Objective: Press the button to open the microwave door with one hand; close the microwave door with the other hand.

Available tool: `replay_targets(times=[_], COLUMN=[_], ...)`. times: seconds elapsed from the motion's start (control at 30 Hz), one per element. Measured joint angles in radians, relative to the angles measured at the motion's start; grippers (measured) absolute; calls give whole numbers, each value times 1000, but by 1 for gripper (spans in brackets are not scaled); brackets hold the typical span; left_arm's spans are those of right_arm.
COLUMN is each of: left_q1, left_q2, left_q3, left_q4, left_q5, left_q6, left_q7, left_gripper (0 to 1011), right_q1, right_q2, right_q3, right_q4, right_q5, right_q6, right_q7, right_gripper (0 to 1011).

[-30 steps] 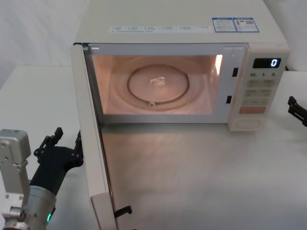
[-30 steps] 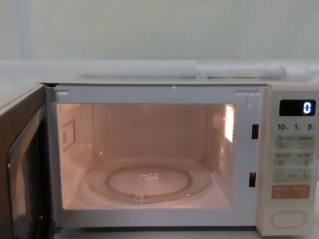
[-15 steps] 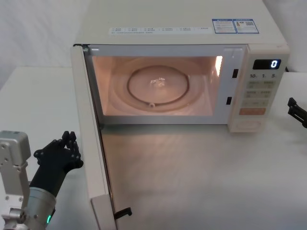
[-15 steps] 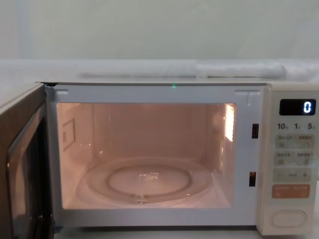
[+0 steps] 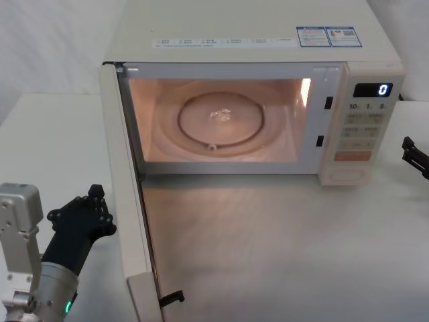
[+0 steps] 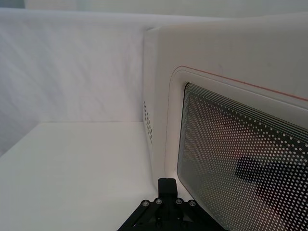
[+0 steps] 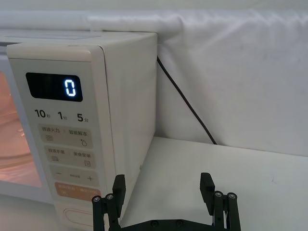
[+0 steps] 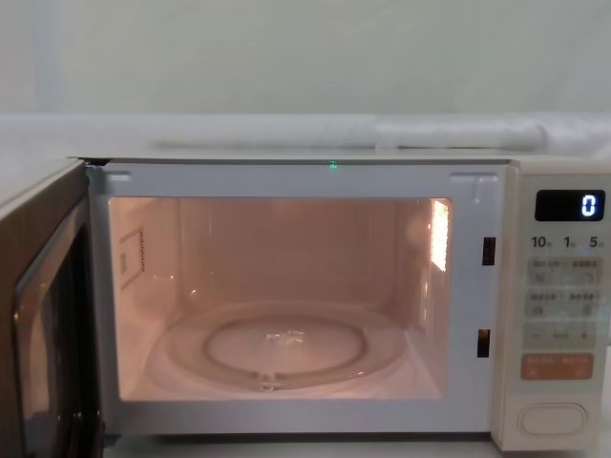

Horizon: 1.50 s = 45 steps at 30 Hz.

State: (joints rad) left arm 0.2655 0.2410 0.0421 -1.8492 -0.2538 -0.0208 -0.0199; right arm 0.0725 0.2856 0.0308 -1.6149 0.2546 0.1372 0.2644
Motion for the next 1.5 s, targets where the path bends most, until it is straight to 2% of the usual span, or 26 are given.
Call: replay_targets(times=[0.2, 0.3, 0.43, 0.73, 0.77, 0.97, 1.07, 1.17, 1.2, 1.3, 1.5], left_q1=[0, 5, 30, 116, 116, 175, 203, 215, 215, 216, 185], left_q2=[0, 3, 19, 65, 65, 114, 155, 184, 184, 221, 265], left_q3=[0, -4, -34, -126, -126, -175, -192, -195, -195, -191, -166], left_q4=[0, -11, -49, -151, -151, -215, -251, -275, -275, -296, -305], left_q5=[0, -13, -51, -102, -102, -158, -194, -208, -208, -223, -248], left_q6=[0, 4, 27, 46, 46, 25, 10, 3, 3, 0, 3], left_q7=[0, -31, -85, -160, -160, -242, -298, -331, -331, -366, -407], left_gripper=[0, 0, 0, 0, 0, 0, 0, 0, 0, 0, 0], right_q1=[0, 0, 0, 0, 0, 0, 0, 0, 0, 0, 0], right_q2=[0, 0, 0, 0, 0, 0, 0, 0, 0, 0, 0], right_q3=[0, 0, 0, 0, 0, 0, 0, 0, 0, 0, 0], right_q4=[0, 0, 0, 0, 0, 0, 0, 0, 0, 0, 0], right_q5=[0, 0, 0, 0, 0, 0, 0, 0, 0, 0, 0], right_q6=[0, 0, 0, 0, 0, 0, 0, 0, 0, 0, 0], right_q7=[0, 0, 0, 0, 0, 0, 0, 0, 0, 0, 0], right_gripper=[1002, 1002, 1002, 1002, 1002, 1002, 1002, 1002, 1002, 1002, 1002])
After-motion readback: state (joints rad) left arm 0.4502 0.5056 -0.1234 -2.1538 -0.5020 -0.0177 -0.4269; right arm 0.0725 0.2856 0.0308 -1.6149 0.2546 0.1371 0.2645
